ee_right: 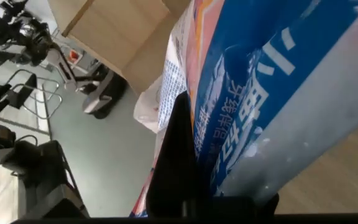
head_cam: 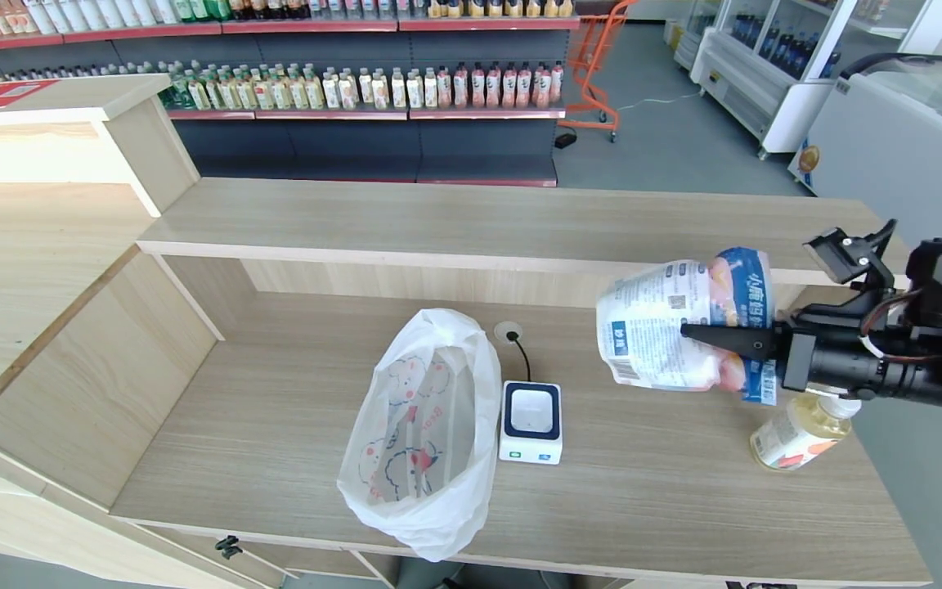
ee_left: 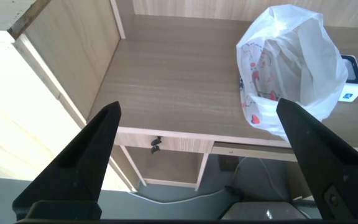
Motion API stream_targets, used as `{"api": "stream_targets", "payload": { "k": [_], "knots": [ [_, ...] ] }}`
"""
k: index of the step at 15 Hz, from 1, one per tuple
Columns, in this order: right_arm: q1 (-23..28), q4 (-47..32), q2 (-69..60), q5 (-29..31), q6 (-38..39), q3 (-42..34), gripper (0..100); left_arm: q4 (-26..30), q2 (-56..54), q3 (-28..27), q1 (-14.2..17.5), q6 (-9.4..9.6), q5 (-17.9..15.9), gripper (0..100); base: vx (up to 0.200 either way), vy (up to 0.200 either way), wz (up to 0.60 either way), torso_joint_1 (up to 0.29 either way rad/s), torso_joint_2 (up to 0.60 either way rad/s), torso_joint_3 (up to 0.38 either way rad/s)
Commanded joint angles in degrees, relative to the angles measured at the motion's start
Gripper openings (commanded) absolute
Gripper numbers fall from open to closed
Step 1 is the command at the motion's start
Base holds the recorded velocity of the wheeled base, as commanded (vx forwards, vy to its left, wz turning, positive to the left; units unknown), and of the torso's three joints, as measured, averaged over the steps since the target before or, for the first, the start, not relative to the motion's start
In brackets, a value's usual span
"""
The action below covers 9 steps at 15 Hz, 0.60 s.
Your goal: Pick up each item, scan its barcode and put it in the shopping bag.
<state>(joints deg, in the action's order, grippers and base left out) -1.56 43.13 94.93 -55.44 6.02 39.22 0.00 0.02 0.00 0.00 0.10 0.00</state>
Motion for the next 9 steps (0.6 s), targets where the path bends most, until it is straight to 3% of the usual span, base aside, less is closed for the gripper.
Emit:
{"api": "stream_targets", "payload": {
  "k": [1,6,8,9],
  "knots": [
    [2.9,-0.3,-17.5,4.6,8.1,-10.2,0,0.0,0.1,0.0,0.0,-0.01,0.0,100,0.000,0.000,0.00,0.000,0.00,0.000],
    [4.4,-0.4,-16.8,14.7,8.2,-14.6,0,0.0,0.1,0.0,0.0,0.08,0.0,100,0.000,0.000,0.00,0.000,0.00,0.000],
    [4.4,-0.5,-16.4,15.7,8.3,-14.8,0,0.0,0.1,0.0,0.0,0.08,0.0,100,0.000,0.000,0.00,0.000,0.00,0.000],
    [4.4,-0.4,-15.9,15.7,8.3,-14.6,0,0.0,0.0,0.0,0.0,-0.10,0.0,100,0.000,0.200,0.00,0.002,0.00,-0.002]
  ]
}}
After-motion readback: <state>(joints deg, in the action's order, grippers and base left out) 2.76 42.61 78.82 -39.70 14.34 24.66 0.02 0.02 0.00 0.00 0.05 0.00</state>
